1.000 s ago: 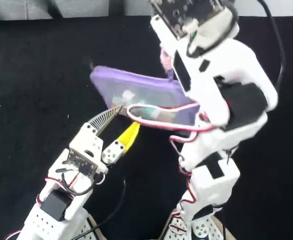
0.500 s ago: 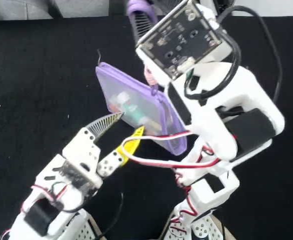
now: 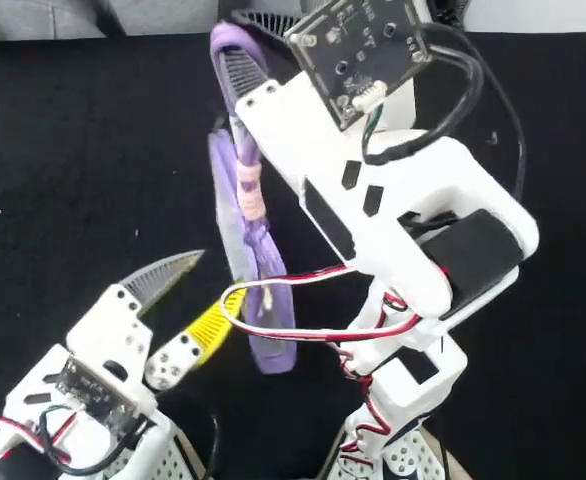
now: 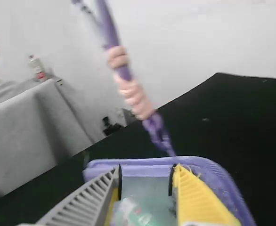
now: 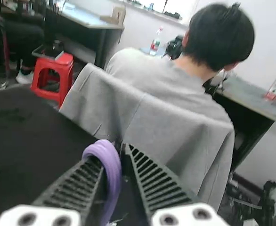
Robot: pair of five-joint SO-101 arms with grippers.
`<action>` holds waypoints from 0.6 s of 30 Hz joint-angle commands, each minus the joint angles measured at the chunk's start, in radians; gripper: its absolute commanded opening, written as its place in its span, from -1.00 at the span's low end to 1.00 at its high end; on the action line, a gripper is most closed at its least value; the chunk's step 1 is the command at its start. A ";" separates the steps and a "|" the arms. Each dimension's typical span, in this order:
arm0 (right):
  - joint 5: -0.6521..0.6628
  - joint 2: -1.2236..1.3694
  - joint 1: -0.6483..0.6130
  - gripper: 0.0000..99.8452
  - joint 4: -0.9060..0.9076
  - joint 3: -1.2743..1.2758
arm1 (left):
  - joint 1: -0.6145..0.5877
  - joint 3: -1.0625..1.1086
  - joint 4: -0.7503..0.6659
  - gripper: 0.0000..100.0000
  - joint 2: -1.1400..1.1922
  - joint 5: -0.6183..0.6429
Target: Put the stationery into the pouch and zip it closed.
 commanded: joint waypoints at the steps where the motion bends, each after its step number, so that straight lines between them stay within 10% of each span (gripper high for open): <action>1: -0.018 -0.002 0.074 -0.98 0.057 -0.027 | -0.076 -0.024 0.012 -0.62 0.005 -0.014; 18: -0.175 -0.179 0.193 -0.98 -0.094 0.005 | -0.182 0.191 -0.183 -0.62 0.005 -0.008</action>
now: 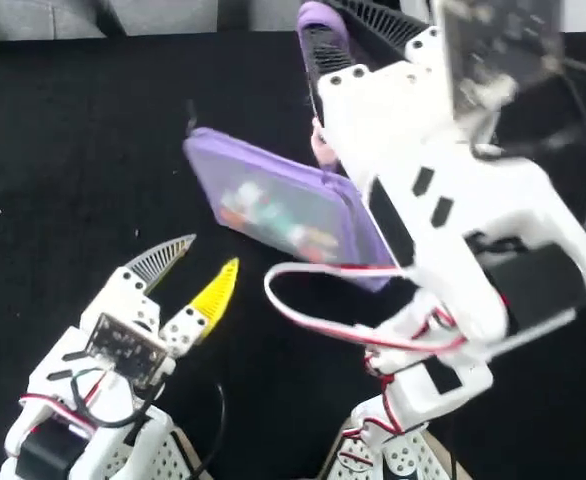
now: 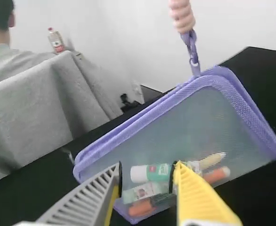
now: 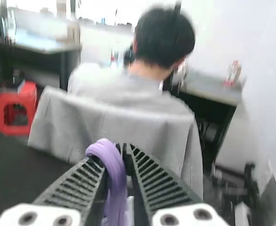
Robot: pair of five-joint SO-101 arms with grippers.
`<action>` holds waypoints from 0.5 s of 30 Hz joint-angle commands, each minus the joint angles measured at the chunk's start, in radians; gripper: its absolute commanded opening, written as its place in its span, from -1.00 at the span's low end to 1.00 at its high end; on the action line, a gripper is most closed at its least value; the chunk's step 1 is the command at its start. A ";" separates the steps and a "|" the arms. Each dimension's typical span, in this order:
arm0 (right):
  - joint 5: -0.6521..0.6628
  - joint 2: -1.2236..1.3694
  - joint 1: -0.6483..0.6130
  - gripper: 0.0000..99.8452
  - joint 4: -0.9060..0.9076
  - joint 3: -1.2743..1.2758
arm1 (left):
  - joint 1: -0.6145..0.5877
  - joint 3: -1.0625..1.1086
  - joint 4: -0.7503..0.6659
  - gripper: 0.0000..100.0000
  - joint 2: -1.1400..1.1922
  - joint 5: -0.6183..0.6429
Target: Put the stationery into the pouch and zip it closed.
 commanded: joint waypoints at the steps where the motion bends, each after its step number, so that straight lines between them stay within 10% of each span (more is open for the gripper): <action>1: -0.012 -0.101 0.011 -0.98 -0.101 0.019 | -0.097 0.042 -0.098 -0.62 0.006 0.003; 15: -0.008 -0.498 -0.103 -0.98 -0.417 0.464 | -0.140 0.062 -0.133 -0.62 0.005 0.003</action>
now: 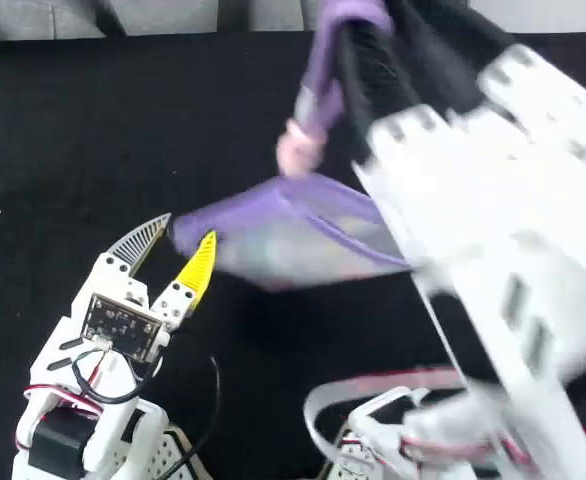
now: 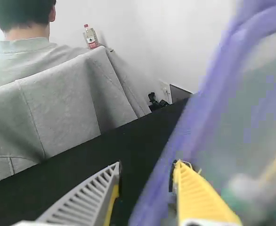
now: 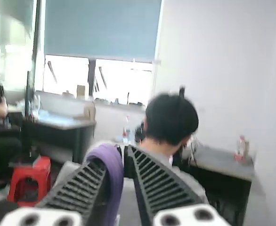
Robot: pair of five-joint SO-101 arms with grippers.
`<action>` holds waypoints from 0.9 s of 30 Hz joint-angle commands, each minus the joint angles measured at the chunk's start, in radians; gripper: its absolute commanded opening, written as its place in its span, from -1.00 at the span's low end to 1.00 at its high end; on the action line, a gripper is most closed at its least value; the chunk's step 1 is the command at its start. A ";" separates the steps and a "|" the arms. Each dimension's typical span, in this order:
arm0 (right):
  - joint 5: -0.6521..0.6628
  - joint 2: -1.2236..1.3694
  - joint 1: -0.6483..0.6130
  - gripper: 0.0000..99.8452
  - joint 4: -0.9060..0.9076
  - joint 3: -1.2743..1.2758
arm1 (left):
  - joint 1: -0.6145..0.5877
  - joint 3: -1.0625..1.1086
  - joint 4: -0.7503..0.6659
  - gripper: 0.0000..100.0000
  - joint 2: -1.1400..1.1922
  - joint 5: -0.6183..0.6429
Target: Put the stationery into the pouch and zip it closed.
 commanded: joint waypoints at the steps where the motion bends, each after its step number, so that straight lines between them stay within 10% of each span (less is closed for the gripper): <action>1: -0.008 -0.134 -0.025 -0.98 -0.094 0.085 | -0.008 -0.027 -0.011 -0.62 0.003 0.003; 27: 0.052 -0.173 -0.166 -0.98 0.054 0.374 | -0.008 -0.101 -0.003 -0.62 0.003 0.086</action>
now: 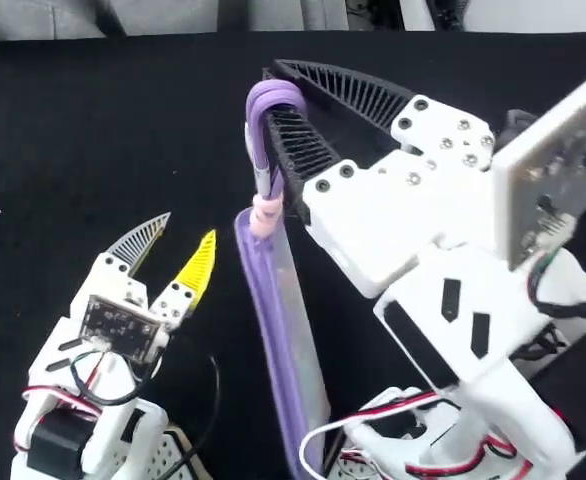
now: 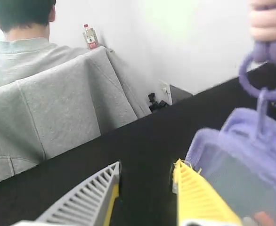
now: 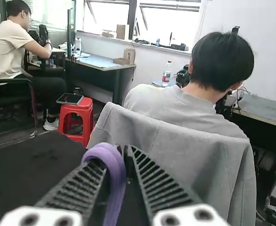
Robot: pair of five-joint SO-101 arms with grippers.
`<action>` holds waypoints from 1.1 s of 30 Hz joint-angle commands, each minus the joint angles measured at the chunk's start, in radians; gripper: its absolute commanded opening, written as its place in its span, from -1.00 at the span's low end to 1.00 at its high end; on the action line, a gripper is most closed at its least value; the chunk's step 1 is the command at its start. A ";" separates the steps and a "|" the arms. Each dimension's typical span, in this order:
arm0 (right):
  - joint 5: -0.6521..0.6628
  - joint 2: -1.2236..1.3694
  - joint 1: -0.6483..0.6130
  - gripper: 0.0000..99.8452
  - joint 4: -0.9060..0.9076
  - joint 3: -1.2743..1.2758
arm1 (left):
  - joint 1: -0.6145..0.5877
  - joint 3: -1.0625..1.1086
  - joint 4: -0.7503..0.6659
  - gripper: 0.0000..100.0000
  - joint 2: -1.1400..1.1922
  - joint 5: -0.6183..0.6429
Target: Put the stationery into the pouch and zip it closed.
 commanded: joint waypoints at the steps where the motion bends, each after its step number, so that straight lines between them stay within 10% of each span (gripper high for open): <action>1: 0.058 -0.012 -0.012 -0.98 -0.025 0.015 | -0.008 -0.125 0.020 -0.62 0.003 0.140; 10: 0.063 -0.019 -0.012 -0.98 -0.029 0.113 | 0.008 -0.415 0.261 -0.54 0.005 0.382; 18: 0.064 -0.021 -0.012 -0.98 -0.023 0.111 | 0.415 -0.363 0.368 -0.45 0.023 0.278; 33: 0.064 -0.151 -0.018 -0.98 0.014 0.122 | 0.280 -0.295 0.193 -0.45 0.459 0.295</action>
